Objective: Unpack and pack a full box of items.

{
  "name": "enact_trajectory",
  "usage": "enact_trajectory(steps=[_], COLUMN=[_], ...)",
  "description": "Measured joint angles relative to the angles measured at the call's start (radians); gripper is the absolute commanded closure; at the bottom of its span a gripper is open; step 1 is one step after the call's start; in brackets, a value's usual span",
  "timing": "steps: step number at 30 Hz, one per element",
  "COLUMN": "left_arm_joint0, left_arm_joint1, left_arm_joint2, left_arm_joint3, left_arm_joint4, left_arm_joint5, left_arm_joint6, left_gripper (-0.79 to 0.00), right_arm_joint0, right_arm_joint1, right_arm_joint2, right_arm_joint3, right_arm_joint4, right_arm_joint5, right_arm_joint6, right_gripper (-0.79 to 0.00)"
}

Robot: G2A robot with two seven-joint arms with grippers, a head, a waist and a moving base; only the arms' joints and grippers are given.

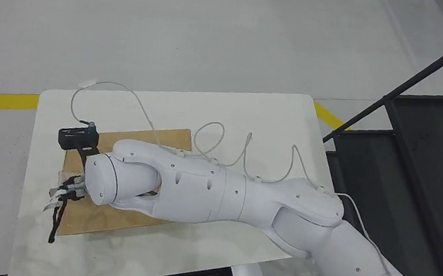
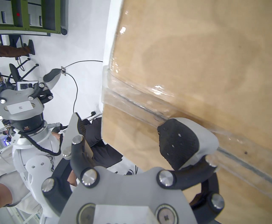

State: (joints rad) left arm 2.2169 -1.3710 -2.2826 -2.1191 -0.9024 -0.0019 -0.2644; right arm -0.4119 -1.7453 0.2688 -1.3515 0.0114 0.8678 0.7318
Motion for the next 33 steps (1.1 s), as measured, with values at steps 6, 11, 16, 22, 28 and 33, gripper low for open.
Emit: enact_trajectory(steps=[6, 11, 16, 22, 28, 33], left_arm_joint0=[0.000, 0.000, 0.000, 0.000, 0.000, 0.000], left_arm_joint1=[0.000, 0.000, 0.000, 0.000, 0.000, 0.000], left_arm_joint2=[0.000, 0.000, 0.000, 0.000, 0.000, 0.000], left_arm_joint3=[0.000, 0.000, 0.000, 0.000, 0.000, 0.000], left_arm_joint4=[0.000, 0.000, 0.000, 0.000, 0.000, 0.000], left_arm_joint5=[0.000, 0.000, 0.000, 0.000, 0.000, 0.000], left_arm_joint6=[0.000, 0.000, 0.000, 0.000, 0.000, 0.000], left_gripper=[-0.785, -0.785, -0.785, -0.785, -0.785, -0.785], right_arm_joint0=[-0.032, -0.067, -0.115, -0.169, -0.219, -0.266], right_arm_joint1=[0.067, 0.133, 0.205, 0.297, 0.390, 0.461], right_arm_joint2=[0.037, 0.080, 0.128, 0.171, 0.220, 0.277], right_arm_joint3=[-0.081, -0.155, -0.221, -0.308, -0.380, -0.434], right_arm_joint4=[-0.067, -0.134, -0.168, -0.174, -0.195, -0.224], right_arm_joint5=[0.057, 0.102, 0.113, 0.137, 0.145, 0.144], right_arm_joint6=[0.062, 0.108, 0.107, 0.083, 0.076, 0.076], right_gripper=[-0.785, -0.785, -0.785, -0.785, -0.785, -0.785])
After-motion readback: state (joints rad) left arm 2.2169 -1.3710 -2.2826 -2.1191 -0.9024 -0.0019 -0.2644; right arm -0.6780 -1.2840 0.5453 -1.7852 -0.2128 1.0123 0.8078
